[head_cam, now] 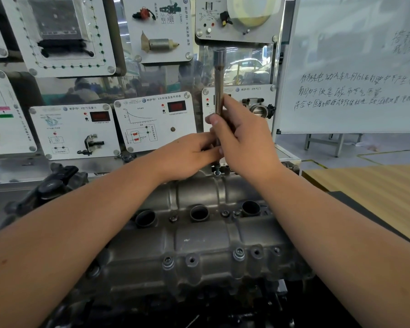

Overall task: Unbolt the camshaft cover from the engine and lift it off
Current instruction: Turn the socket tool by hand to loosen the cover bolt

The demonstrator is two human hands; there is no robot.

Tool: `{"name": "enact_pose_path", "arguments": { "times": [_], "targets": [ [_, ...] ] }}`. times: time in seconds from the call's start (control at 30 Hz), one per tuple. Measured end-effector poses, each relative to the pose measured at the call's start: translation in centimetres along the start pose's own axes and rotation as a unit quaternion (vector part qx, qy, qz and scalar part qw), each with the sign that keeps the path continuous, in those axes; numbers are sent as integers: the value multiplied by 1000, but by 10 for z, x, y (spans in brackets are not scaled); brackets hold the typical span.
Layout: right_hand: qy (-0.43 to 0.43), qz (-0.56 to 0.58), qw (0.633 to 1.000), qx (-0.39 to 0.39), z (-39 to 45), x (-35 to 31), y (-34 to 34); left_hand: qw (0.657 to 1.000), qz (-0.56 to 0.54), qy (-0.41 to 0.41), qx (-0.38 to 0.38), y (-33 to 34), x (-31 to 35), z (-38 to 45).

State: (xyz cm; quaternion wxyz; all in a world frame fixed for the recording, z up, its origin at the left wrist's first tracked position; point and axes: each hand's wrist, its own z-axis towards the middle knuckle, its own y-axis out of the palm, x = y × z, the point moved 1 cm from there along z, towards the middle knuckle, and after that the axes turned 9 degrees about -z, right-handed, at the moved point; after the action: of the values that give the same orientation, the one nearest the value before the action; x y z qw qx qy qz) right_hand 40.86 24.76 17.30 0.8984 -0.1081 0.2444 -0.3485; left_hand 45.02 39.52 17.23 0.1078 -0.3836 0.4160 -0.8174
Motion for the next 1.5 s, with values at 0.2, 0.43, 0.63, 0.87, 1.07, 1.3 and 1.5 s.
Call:
{"name": "enact_pose_path", "arguments": {
  "times": [0.2,0.43,0.63,0.87,1.07,1.3,1.5],
  "targets": [
    [8,28,1000,-8,-2,-3,-1,1000,1,-7,3,-1,0,0],
    [12,11,1000,13,0,1,0,1000,-5,-5,1,1,3,-1],
    [19,11,1000,6,-3,0,1,1000,-17,-8,3,-1,0,-1],
    [5,-24,1000,18,-1,1,1,1000,-9,-1,13,-1,0,3],
    [29,-1,1000,-4,-1,-1,2,999,-43,-4,-1,-1,-3,1],
    [7,-30,999,13,-1,3,3,999,-40,-3,14,-1,-1,2],
    [44,11,999,-12,-1,3,3,1000,-21,-15,2,-1,0,0]
  ]
}}
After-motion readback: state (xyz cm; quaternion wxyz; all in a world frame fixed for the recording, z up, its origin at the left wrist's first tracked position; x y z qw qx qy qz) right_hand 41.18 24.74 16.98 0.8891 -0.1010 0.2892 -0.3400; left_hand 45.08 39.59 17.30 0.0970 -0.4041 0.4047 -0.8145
